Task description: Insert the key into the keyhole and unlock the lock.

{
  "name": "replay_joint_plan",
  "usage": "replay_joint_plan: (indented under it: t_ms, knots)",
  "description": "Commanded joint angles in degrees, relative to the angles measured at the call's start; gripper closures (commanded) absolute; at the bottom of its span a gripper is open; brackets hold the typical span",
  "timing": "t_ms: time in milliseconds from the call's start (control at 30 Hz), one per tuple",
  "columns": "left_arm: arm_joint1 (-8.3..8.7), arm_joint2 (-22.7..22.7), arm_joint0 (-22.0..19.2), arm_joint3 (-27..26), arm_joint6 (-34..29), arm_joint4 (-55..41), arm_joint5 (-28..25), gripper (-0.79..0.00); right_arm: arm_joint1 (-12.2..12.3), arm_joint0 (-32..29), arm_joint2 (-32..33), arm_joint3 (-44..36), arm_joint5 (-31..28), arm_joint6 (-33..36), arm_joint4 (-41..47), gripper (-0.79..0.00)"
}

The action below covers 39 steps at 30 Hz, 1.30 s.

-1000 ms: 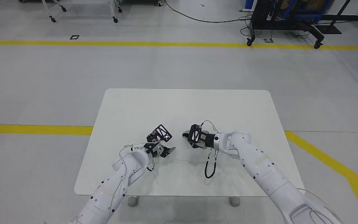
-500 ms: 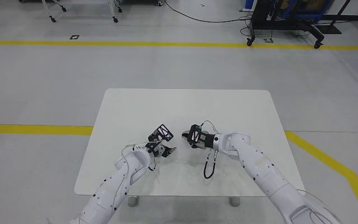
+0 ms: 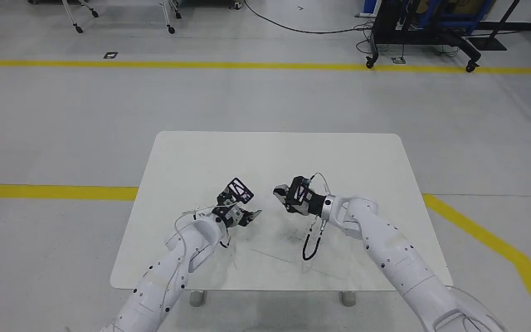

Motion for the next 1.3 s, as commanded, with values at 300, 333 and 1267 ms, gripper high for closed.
replay_joint_plan:
  t_ms: [300, 333, 1267]
  knots:
    - [2.47, -15.0, 11.3, -17.0, 3.7, -7.9, -2.2, -0.785, 1.0, -2.0, 4.0, 0.3, -5.0, -8.3, 5.3, 0.000]
    - [2.47, -15.0, 11.3, -17.0, 3.7, -7.9, -2.2, -0.785, 1.0, -2.0, 4.0, 0.3, -5.0, -8.3, 5.3, 0.000]
    - [3.04, -15.6, -0.4, 1.2, -16.7, -74.1, -19.9, -0.785, 0.2, -1.3, 5.3, 5.6, -16.7, 3.8, 47.0, 0.000]
